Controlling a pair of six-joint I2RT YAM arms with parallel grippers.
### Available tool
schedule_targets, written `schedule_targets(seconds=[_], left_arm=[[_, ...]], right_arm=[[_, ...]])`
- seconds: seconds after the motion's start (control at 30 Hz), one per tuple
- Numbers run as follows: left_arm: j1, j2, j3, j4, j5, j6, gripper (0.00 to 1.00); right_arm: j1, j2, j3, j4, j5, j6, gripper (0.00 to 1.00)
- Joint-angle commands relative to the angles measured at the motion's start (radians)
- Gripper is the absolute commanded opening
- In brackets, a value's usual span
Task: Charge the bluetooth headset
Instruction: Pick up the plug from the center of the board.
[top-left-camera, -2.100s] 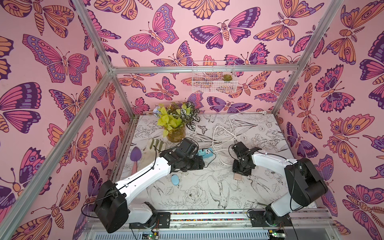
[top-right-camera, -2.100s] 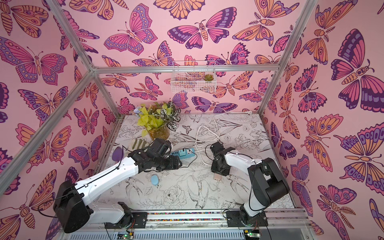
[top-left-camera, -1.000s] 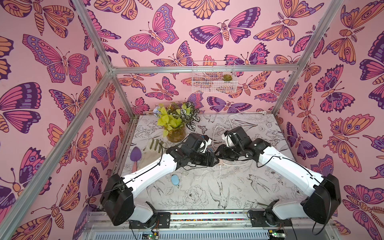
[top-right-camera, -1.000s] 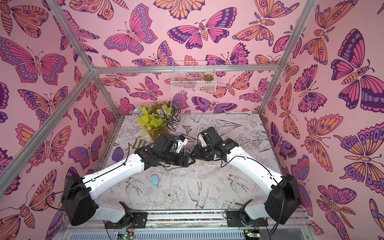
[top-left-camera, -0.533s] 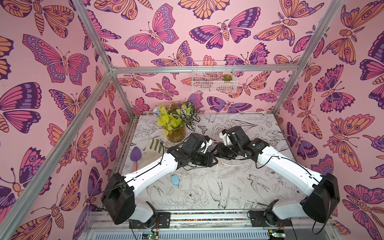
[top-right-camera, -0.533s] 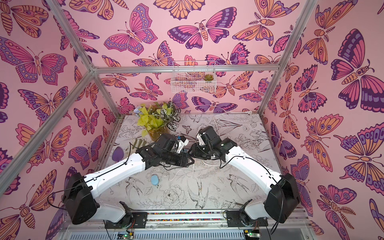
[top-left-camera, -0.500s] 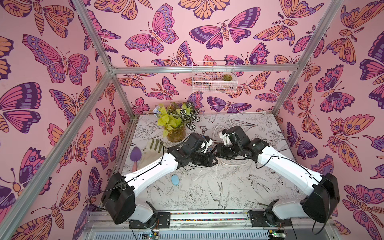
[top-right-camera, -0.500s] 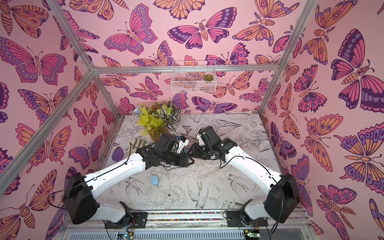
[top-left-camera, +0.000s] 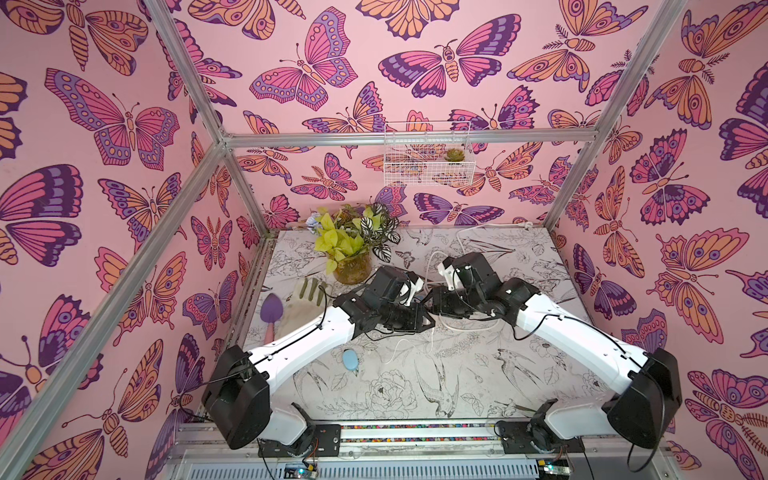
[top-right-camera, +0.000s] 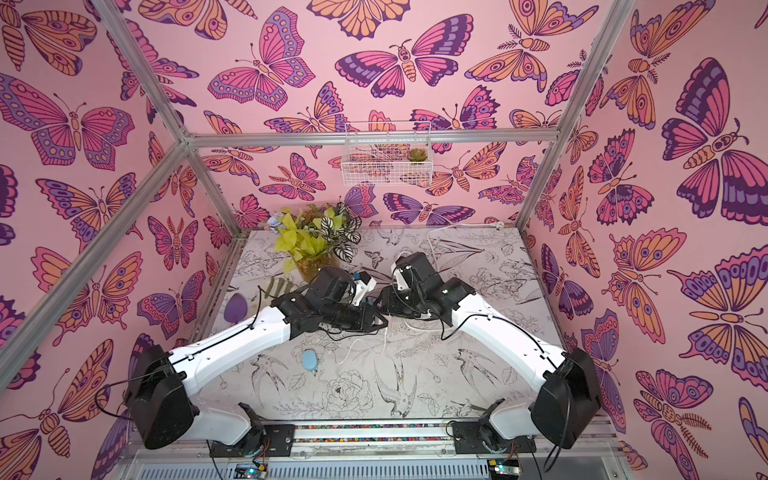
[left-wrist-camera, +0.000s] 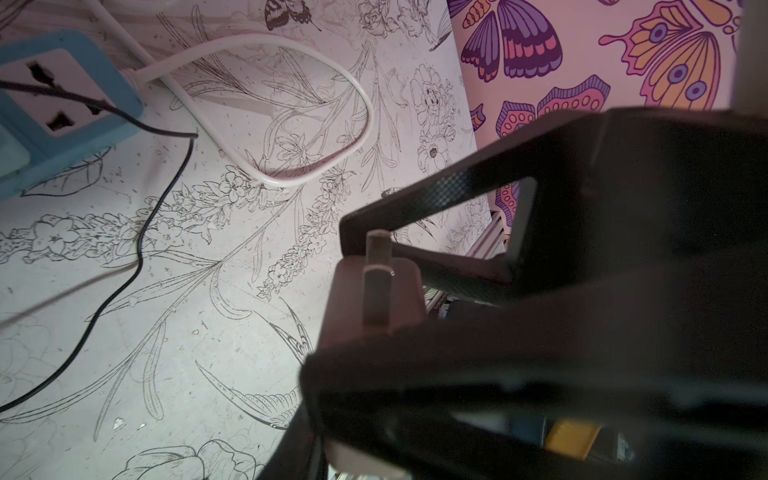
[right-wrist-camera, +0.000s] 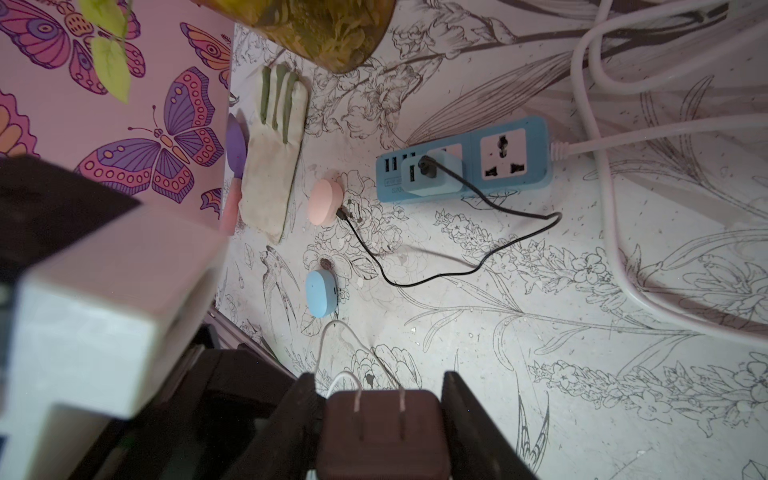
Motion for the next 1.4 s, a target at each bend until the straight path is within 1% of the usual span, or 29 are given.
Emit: schedule_targets(seconds=[0.0, 0.13, 0.3, 0.37, 0.47, 0.57, 0.7, 0.93, 1.13, 1.27, 1.3, 1.37], left_arm=[[0.029, -0.038, -0.037, 0.169, 0.036, -0.063, 0.0], [0.057, -0.075, -0.087, 0.272, 0.058, -0.147, 0.0], [0.075, -0.098, -0.121, 0.384, 0.07, -0.251, 0.0], [0.079, -0.104, -0.149, 0.463, 0.069, -0.304, 0.0], [0.083, -0.109, -0.194, 0.603, 0.065, -0.386, 0.0], [0.086, -0.105, -0.22, 0.691, 0.061, -0.43, 0.0], [0.085, -0.113, -0.261, 0.8, 0.054, -0.475, 0.0], [0.088, -0.107, -0.314, 0.964, 0.071, -0.525, 0.0], [0.087, -0.105, -0.32, 1.027, 0.092, -0.534, 0.0], [0.087, -0.106, -0.327, 1.078, 0.101, -0.544, 0.0], [0.087, -0.106, -0.326, 1.079, 0.106, -0.545, 0.0], [0.087, -0.106, -0.329, 1.088, 0.111, -0.548, 0.0]], right_arm=[[-0.001, -0.083, -0.052, 0.073, -0.066, 0.019, 0.56], [-0.037, -0.193, -0.189, 0.256, -0.096, 0.081, 0.6], [-0.038, -0.274, -0.28, 0.366, -0.095, 0.085, 0.61], [-0.039, -0.296, -0.316, 0.433, -0.108, 0.101, 0.61], [-0.039, -0.336, -0.401, 0.609, -0.106, 0.164, 0.64], [-0.038, -0.375, -0.489, 0.79, -0.065, 0.24, 0.68], [-0.041, -0.408, -0.57, 0.963, -0.004, 0.318, 0.72], [-0.044, -0.387, -0.618, 1.177, 0.021, 0.416, 0.73], [-0.046, -0.321, -0.6, 1.253, 0.012, 0.474, 0.7], [-0.045, -0.299, -0.595, 1.283, 0.008, 0.49, 0.7], [-0.047, -0.294, -0.591, 1.289, 0.001, 0.492, 0.69], [-0.047, -0.286, -0.583, 1.298, -0.01, 0.496, 0.64]])
